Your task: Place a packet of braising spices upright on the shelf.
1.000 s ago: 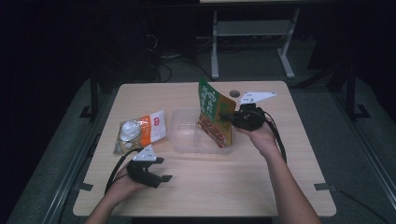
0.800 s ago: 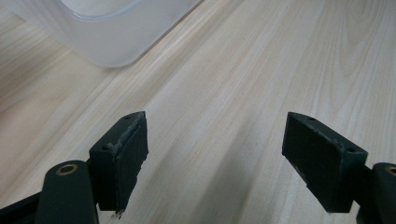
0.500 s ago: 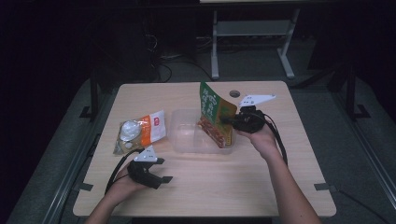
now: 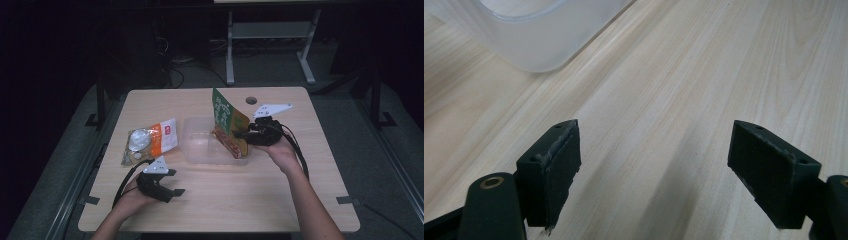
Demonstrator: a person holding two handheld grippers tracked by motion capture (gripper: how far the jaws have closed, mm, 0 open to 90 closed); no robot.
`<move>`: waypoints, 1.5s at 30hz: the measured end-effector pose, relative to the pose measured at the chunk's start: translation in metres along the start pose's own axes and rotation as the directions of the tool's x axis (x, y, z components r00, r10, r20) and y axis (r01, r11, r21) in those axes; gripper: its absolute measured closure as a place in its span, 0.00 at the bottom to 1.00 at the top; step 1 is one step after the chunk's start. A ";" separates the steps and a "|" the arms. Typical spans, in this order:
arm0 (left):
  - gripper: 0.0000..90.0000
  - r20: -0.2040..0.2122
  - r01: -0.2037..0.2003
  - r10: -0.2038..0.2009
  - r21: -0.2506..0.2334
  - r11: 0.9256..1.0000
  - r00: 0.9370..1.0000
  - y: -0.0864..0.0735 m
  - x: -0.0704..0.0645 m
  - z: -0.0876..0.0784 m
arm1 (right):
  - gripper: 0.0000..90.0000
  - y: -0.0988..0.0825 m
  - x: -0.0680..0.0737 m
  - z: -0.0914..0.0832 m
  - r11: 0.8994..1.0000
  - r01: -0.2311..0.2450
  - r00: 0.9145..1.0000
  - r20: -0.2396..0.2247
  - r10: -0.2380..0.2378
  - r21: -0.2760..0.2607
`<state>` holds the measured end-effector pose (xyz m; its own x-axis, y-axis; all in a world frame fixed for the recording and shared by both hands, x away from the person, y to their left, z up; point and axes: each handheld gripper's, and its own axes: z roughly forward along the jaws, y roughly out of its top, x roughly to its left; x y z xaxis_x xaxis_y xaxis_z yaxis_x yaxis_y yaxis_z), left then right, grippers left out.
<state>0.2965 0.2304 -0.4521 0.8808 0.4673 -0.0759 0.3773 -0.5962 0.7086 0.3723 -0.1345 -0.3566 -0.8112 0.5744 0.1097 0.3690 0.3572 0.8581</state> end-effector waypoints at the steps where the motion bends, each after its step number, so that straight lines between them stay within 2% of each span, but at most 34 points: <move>1: 0.23 0.000 0.001 -0.001 -0.001 1.000 1.000 0.000 0.000 0.000 | 0.67 0.000 0.001 0.000 1.000 0.004 1.000 0.001 -0.004 0.003; 4: 0.23 -0.001 0.001 -0.001 -0.002 1.000 1.000 0.000 0.000 0.000 | 0.58 0.000 0.004 0.000 1.000 0.004 1.000 -0.004 -0.004 0.014; 10: 0.22 -0.004 0.001 -0.001 -0.005 1.000 1.000 0.000 0.000 -0.001 | 0.42 0.000 0.011 0.000 0.999 0.016 0.999 0.044 -0.018 0.034; 15: 0.21 0.015 0.002 -0.002 -0.015 1.000 1.000 0.000 0.001 -0.002 | 0.40 -0.006 0.014 -0.005 1.000 0.009 0.998 0.061 -0.010 0.024; 19: 0.21 0.022 0.013 -0.013 -0.029 1.000 1.000 0.000 0.002 -0.003 | 0.38 -0.017 0.018 -0.011 0.999 0.006 0.997 0.076 -0.009 0.041; 21: 0.21 0.020 0.012 -0.011 -0.028 1.000 1.000 0.000 0.002 -0.004 | 0.37 -0.023 0.020 -0.013 0.999 -0.004 0.998 0.070 0.001 0.045; 29: 0.21 0.012 -0.010 0.010 -0.019 1.000 1.000 0.001 0.002 -0.006 | 0.35 -0.043 0.033 -0.023 0.997 0.002 0.997 0.081 -0.007 0.071; 34: 0.23 0.014 -0.003 0.004 -0.025 1.000 1.000 0.001 0.003 -0.010 | 0.35 -0.056 0.040 -0.029 0.997 0.008 0.998 0.055 -0.012 0.081; 37: 0.24 0.007 -0.018 0.018 -0.004 1.000 1.000 0.001 0.004 -0.014 | 0.34 -0.066 0.048 -0.030 0.995 0.020 0.999 0.036 -0.024 0.096; 40: 0.25 -0.002 -0.009 0.009 0.009 1.000 1.000 0.001 0.006 -0.020 | 0.32 -0.077 0.056 -0.031 0.993 0.032 0.999 0.015 -0.034 0.112; 43: 0.29 -0.011 0.003 -0.003 0.007 1.000 1.000 0.001 0.007 -0.025 | 0.32 -0.085 0.060 -0.031 0.992 0.032 0.999 0.002 -0.032 0.122; 44: 0.32 -0.023 0.008 -0.008 0.000 1.000 1.000 0.002 0.010 -0.031 | 0.32 -0.091 0.065 -0.031 0.990 0.032 0.999 -0.025 -0.029 0.135; 45: 0.34 -0.023 0.008 -0.008 0.000 1.000 1.000 0.002 0.010 -0.031 | 0.32 -0.091 0.065 -0.031 0.990 0.032 0.999 -0.025 -0.029 0.135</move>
<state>0.2970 0.2543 -0.4295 0.8708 0.4873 -0.0651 0.3844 -0.5922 0.7082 0.2722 -0.1523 -0.4119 -0.8324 0.5455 0.0974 0.4008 0.4713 0.7856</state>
